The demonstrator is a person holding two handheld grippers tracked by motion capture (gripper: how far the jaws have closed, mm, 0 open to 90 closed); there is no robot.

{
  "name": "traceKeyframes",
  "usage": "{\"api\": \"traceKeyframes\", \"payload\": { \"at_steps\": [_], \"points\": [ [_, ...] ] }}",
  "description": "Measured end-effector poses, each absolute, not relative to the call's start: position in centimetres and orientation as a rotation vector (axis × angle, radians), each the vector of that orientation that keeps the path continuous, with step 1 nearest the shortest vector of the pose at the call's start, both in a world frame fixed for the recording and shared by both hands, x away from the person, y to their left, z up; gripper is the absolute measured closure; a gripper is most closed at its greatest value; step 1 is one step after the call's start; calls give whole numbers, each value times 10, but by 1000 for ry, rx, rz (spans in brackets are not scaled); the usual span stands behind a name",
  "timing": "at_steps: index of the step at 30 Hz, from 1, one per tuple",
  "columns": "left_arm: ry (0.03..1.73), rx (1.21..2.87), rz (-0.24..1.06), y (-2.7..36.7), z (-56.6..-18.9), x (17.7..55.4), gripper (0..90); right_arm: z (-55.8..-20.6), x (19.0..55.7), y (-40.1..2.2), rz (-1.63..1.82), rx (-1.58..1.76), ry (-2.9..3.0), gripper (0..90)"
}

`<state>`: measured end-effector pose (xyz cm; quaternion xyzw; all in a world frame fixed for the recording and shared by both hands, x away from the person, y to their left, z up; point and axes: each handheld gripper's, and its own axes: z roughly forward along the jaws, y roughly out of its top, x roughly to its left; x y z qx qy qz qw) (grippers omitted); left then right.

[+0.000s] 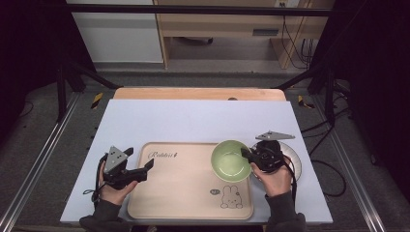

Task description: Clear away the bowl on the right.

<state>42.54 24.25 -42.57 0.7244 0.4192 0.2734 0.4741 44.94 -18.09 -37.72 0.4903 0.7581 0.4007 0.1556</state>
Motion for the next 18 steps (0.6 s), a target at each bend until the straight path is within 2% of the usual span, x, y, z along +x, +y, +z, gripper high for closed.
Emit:
{"api": "traceKeyframes", "payload": {
  "at_steps": [18],
  "points": [
    [1024, 1770, 669, 243, -425, 425, 151, -376, 457, -146, 1160, 1334, 2247, 824]
  ]
}}
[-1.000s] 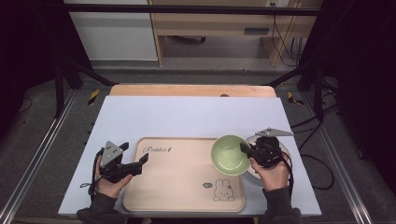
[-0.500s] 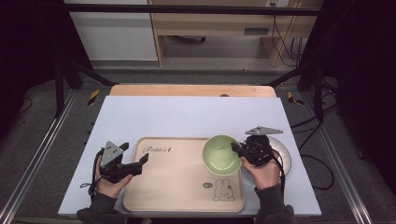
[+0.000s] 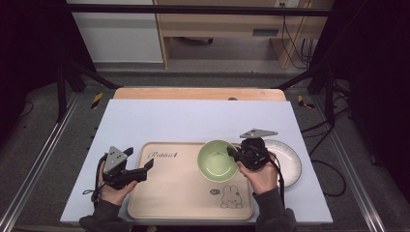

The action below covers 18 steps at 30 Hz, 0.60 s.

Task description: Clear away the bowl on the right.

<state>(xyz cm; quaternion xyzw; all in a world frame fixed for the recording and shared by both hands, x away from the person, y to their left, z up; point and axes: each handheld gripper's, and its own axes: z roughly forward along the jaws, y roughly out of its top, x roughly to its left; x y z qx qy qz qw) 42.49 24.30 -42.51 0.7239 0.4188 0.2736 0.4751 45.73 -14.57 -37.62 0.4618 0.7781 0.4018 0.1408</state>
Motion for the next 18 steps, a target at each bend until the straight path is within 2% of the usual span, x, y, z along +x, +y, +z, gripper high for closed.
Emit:
{"api": "traceKeyframes", "payload": {
  "at_steps": [18],
  "points": [
    [1021, 1766, 671, 243, -424, 424, 150, -387, 465, -123, 1134, 1305, 2318, 825]
  ]
}}
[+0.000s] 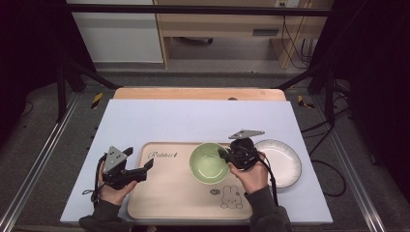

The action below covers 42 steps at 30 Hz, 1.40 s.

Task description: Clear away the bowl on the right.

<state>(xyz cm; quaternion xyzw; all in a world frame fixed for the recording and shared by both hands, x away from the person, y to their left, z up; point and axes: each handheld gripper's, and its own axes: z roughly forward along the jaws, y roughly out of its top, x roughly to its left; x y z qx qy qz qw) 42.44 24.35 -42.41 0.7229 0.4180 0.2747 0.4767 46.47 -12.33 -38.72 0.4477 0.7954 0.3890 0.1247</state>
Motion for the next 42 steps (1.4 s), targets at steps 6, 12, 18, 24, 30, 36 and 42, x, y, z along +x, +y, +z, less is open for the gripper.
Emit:
{"api": "traceKeyframes", "payload": {
  "at_steps": [6, 12, 18, 24, 30, 36, 42],
  "points": [
    [1021, 1765, 672, 244, -424, 424, 150, -394, 466, -114, 1128, 1302, 2342, 825],
    [1021, 1765, 672, 244, -424, 424, 150, -398, 468, -108, 1126, 1300, 2352, 824],
    [1021, 1765, 672, 244, -424, 424, 150, -402, 469, -102, 1127, 1298, 2366, 825],
    [1020, 1764, 671, 244, -424, 424, 150, -406, 471, -96, 1128, 1291, 2383, 824],
    [1020, 1761, 670, 244, -424, 424, 150, -410, 471, -90, 1125, 1285, 2401, 825],
    [1020, 1760, 669, 244, -424, 424, 150, -414, 472, -85, 1121, 1292, 2414, 824],
    [1021, 1759, 670, 245, -423, 424, 150, -420, 473, -78, 1107, 1283, 2438, 824]
  ]
}}
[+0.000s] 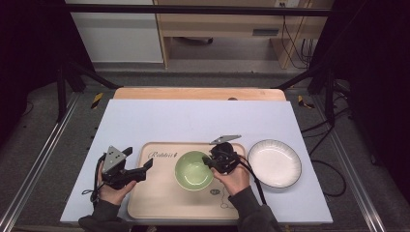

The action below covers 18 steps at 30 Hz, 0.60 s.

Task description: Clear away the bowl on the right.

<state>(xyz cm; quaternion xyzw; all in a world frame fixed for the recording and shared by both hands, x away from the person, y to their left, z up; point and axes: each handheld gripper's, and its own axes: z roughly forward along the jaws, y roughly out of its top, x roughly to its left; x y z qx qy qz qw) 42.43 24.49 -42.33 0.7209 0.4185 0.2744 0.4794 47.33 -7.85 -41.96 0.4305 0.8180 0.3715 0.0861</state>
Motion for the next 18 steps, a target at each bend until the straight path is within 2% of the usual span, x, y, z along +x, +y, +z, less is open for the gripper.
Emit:
{"api": "traceKeyframes", "payload": {
  "at_steps": [18],
  "points": [
    [1024, 1756, 669, 246, -423, 424, 151, -430, 473, -66, 1073, 1269, 2488, 824]
  ]
}}
